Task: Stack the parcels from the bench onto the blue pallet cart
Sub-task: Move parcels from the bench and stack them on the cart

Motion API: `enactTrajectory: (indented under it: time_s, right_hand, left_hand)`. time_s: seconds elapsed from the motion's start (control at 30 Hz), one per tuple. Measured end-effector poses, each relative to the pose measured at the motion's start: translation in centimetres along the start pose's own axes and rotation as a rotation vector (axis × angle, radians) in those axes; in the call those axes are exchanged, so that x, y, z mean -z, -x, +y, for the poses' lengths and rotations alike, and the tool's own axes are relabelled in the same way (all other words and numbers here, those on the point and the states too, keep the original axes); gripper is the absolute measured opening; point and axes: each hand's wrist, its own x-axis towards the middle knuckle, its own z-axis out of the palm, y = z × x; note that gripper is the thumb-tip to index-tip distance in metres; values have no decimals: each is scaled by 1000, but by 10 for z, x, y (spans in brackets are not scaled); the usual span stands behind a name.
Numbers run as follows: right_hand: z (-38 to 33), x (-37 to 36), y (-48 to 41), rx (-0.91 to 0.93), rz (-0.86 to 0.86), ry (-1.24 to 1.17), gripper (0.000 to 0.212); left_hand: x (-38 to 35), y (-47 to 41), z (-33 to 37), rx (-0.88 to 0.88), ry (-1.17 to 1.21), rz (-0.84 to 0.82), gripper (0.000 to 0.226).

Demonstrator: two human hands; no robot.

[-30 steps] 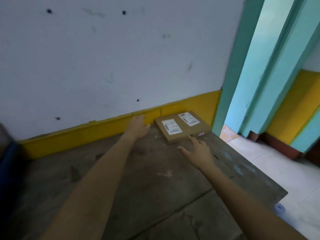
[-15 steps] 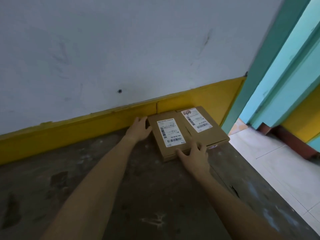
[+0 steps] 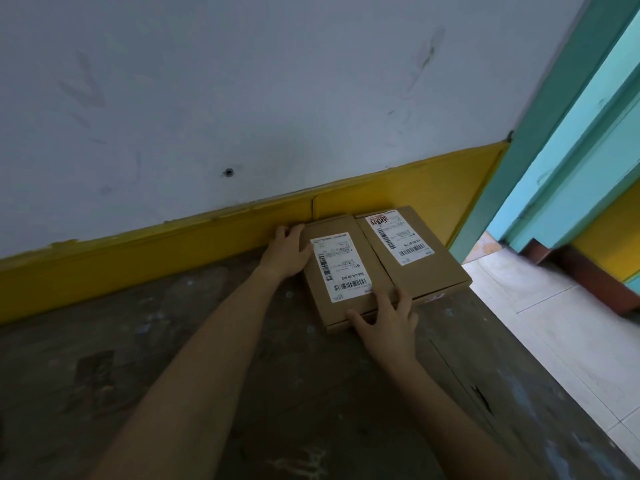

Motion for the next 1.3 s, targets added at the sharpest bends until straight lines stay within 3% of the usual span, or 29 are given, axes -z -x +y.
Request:
enactTrajectory:
  time_s: [0.33,0.7,0.9,1.3]
  right_hand:
    - [-5,-5,16,-86,-50,-251,66]
    - [-39,-13,93,-1,-21,-350,56]
    - [-63,17,176,166,10,-390,53]
    - [-77,67,397,448,-58,-420,45]
  left_hand:
    - [-1,15,-21,49,36,45,59]
    - [49,106,-43,137,111,87,63]
    - [100,212,-36,179,176,261,62]
    - [172,512,-29,310,158,542,65]
